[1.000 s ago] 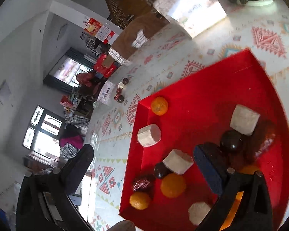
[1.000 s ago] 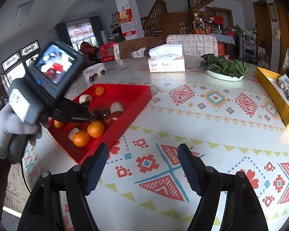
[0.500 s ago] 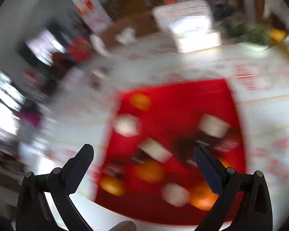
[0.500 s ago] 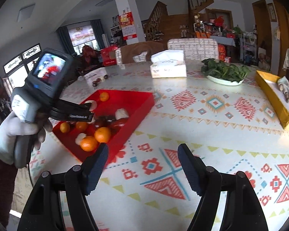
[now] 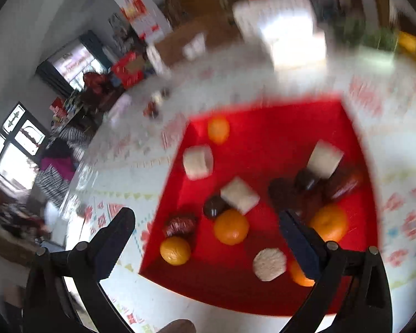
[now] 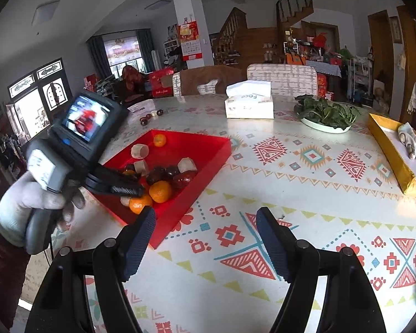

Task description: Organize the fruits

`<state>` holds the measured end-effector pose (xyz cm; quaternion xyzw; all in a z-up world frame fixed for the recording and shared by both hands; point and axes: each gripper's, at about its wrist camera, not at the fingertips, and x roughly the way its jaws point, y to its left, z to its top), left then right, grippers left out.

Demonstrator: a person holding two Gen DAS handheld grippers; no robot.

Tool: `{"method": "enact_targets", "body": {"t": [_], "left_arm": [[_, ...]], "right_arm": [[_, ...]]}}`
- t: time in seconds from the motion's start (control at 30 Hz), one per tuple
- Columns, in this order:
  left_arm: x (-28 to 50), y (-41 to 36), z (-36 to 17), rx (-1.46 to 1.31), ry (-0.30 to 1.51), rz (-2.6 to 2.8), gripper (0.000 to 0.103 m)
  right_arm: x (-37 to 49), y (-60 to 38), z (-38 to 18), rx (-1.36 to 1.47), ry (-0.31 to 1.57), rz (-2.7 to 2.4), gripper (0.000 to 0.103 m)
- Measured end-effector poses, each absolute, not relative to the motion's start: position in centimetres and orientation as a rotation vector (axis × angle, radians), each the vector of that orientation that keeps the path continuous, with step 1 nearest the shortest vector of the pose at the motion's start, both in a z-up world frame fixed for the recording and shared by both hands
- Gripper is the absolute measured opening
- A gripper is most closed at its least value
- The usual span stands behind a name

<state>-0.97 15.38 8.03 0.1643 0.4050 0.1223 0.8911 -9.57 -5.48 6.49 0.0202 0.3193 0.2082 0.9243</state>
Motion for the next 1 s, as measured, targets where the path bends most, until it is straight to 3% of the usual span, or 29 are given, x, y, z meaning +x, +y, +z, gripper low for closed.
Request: {"method": "enact_targets", "body": {"t": [0.13,0.27,0.57,1.0], "left_arm": [[-7.4,15.4,12.8,0.241,0.542,0.284,0.103],[-12.2,15.8,14.7,0.042,0.389,0.264,0.103],[-15.6,16.1,14.0,-0.126,0.389,0.255,0.103],[-15.6,18.1,12.5,-0.129,0.426,0.344,0.103]], "right_arm": [[-9.6,-5.2,6.3,0.046,0.662,0.44,0.079],[-9.8,-4.2,6.1,0.023,0.665,0.461,0.079],[-10.9,-1.2,5.5,-0.082,0.666,0.502,0.082],[-10.2,3.5,5.0,-0.18,0.682,0.564,0.082]]}}
